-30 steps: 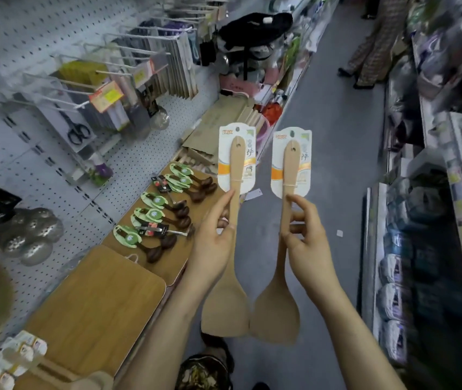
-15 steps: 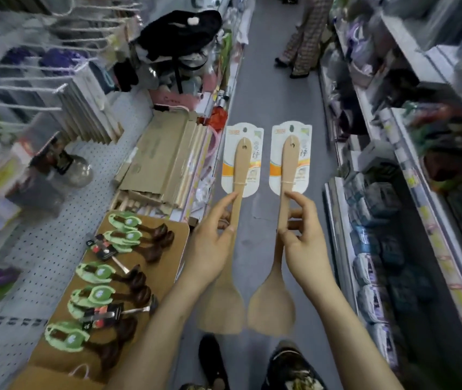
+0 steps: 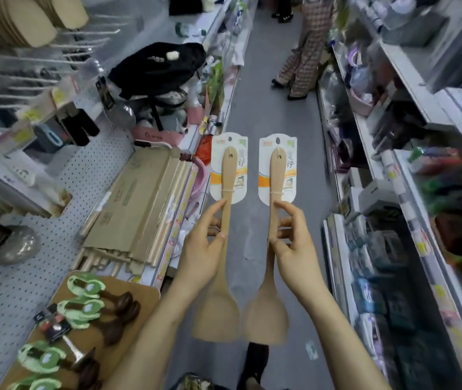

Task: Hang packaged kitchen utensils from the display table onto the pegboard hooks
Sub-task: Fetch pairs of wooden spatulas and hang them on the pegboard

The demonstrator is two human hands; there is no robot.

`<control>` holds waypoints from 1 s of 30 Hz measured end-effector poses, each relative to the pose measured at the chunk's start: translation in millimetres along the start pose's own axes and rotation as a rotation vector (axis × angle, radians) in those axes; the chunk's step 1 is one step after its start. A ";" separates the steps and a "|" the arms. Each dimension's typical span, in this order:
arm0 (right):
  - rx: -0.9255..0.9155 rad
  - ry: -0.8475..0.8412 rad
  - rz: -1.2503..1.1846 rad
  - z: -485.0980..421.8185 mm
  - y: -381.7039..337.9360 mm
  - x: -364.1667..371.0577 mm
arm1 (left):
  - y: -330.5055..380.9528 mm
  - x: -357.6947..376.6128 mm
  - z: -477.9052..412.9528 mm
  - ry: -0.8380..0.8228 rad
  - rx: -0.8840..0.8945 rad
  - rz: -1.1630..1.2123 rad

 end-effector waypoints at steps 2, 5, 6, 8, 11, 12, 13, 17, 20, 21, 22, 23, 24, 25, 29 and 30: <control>-0.045 -0.040 -0.014 -37.4 -9.1 -3.6 | 8.5 6.3 -27.2 0.057 0.012 0.021; -0.045 -0.073 -0.032 -94.8 -15.5 -3.5 | 13.0 11.5 -68.9 0.127 0.015 0.016; -0.042 -0.079 -0.038 -111.4 -17.0 -1.4 | 14.1 11.9 -80.6 0.144 0.013 0.010; -0.049 -0.112 -0.040 -145.4 -19.0 5.2 | 15.0 10.7 -105.2 0.171 -0.005 0.011; -0.050 -0.172 -0.040 -200.4 -14.1 19.2 | 5.3 4.6 -149.6 0.231 -0.040 0.021; -0.051 -0.193 -0.034 -218.6 -11.7 26.1 | 2.5 2.0 -164.6 0.253 -0.046 0.020; -0.050 -0.209 -0.029 -237.8 -9.5 34.4 | -0.7 -0.8 -181.6 0.271 -0.053 0.017; -0.100 -0.289 -0.011 -316.2 -14.0 71.9 | -6.4 -19.0 -253.4 0.378 -0.042 0.016; -0.104 -0.385 0.031 -367.0 -21.2 96.9 | -7.9 -35.9 -300.6 0.428 -0.040 0.026; -0.139 -0.414 0.030 -383.0 -28.4 105.6 | -5.8 -43.2 -312.9 0.453 -0.018 0.034; -0.177 -0.440 0.022 -399.8 -37.7 115.2 | -1.6 -51.4 -326.7 0.485 0.000 0.041; -0.194 -0.458 0.018 -416.8 -43.1 124.0 | -0.3 -59.4 -340.7 0.513 -0.001 0.050; -0.205 -0.472 0.019 -433.4 -46.4 132.6 | -0.2 -67.1 -353.0 0.541 -0.010 0.049; -0.209 -0.490 0.012 -447.3 -50.6 141.9 | 2.2 -74.4 -362.5 0.568 -0.015 0.050; -0.235 -0.623 -0.085 -488.9 -67.4 179.5 | 16.2 -98.0 -384.9 0.652 0.004 0.016; -0.244 -0.654 -0.108 -498.7 -71.6 188.4 | 18.0 -104.1 -389.2 0.687 0.011 0.006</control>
Point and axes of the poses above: each hand's wrist, its own z-axis away from the middle knuckle, its own x-axis out of the palm, y = z × x, the point moved 4 cm from there along -z, towards the middle knuckle, and after that the axes turned 2 degrees about y, right-handed, at the moved point
